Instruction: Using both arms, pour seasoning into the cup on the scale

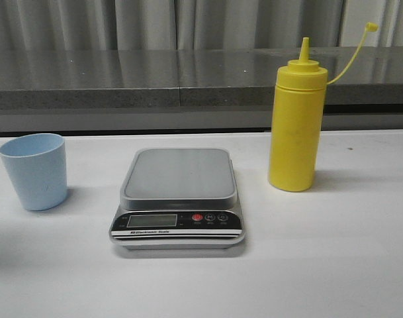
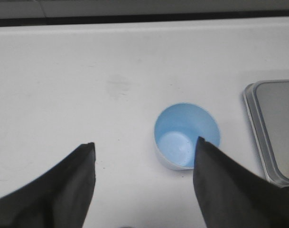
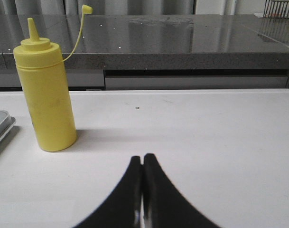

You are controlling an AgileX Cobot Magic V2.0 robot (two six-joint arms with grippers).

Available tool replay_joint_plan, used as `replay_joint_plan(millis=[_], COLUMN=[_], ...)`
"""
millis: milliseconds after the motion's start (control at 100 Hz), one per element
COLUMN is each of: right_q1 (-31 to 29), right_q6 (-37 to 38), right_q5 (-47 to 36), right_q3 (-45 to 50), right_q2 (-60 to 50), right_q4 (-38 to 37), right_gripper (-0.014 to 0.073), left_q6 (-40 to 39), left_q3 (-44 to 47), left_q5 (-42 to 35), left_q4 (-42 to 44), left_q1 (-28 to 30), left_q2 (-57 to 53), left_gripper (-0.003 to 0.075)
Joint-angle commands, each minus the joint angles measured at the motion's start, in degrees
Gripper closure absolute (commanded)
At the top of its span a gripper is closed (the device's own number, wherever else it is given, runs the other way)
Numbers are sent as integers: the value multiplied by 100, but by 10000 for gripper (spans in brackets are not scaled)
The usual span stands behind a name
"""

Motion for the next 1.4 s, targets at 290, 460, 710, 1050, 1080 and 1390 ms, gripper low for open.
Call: replay_joint_plan(millis=[290, 460, 710, 1050, 1080, 1390], right_q1=[-25, -25, -25, -25, -25, -25], right_q6=[-16, -16, -16, -16, -16, -16], right_q5=[-461, -461, -461, -461, -461, -461], right_q3=[-107, -107, -107, -107, -107, -107], right_q2=[-126, -126, -126, -126, -126, -126], right_q4=[-72, -72, -72, -72, -72, -72], right_gripper=[655, 655, 655, 655, 655, 655], left_q6=[40, 40, 40, 40, 40, 40], left_q3=[-1377, -1604, -1937, -2118, -2118, -2234], left_q5=[918, 956, 893, 925, 925, 1118], left_q4=[-231, -231, -242, -455, -455, -455], left_q1=[-254, -254, -254, -254, -254, -254], left_q2=[1629, 2180, 2885, 3253, 3253, 3253], left_gripper=[294, 294, 297, 534, 578, 741])
